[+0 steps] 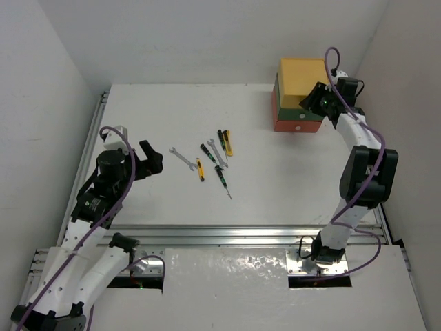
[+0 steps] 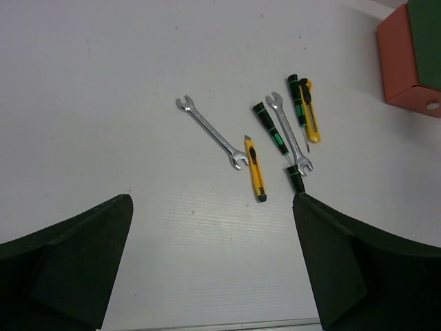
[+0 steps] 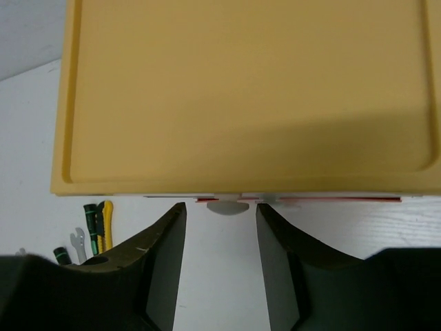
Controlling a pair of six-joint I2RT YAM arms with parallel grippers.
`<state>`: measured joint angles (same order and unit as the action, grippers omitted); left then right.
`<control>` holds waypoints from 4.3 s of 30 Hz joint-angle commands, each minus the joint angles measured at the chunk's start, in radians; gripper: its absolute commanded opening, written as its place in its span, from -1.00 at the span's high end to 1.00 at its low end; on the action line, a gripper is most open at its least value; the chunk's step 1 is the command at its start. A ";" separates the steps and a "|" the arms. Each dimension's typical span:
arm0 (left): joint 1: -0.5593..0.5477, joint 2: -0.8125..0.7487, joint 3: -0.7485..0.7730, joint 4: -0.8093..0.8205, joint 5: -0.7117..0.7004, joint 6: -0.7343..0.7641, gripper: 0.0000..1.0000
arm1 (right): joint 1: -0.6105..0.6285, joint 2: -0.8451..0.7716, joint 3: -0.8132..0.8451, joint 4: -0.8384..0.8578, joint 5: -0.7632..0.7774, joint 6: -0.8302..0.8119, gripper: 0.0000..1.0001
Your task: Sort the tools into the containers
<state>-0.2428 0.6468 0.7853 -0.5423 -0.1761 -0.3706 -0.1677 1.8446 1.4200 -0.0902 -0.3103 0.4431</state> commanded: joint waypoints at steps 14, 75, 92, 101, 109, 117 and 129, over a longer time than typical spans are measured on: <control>-0.009 0.024 0.011 0.044 0.036 0.018 -1.00 | 0.004 0.035 0.117 -0.014 0.005 -0.124 0.73; 0.016 -0.007 0.015 0.024 -0.063 -0.010 -1.00 | 0.962 0.378 0.295 -0.356 0.426 -0.006 -0.04; 0.016 -0.059 0.014 0.031 -0.043 -0.004 -0.99 | 1.017 0.496 0.372 -0.460 0.522 -0.004 0.75; 0.016 -0.058 0.012 0.031 -0.045 -0.005 -1.00 | 1.007 0.242 0.395 -0.499 0.546 -0.059 0.96; 0.016 -0.055 0.011 0.033 -0.045 -0.005 -0.99 | 0.625 -0.327 0.018 -0.332 0.645 0.228 0.92; 0.016 -0.044 0.012 0.031 -0.043 -0.005 -0.99 | 0.319 -0.450 -0.007 -0.309 0.955 0.575 0.88; 0.016 -0.041 0.009 0.033 -0.037 -0.004 -0.99 | 0.198 -0.177 0.155 -0.352 0.705 0.662 0.80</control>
<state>-0.2344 0.6048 0.7853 -0.5495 -0.2230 -0.3782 0.0284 1.6466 1.5246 -0.4820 0.4824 1.0878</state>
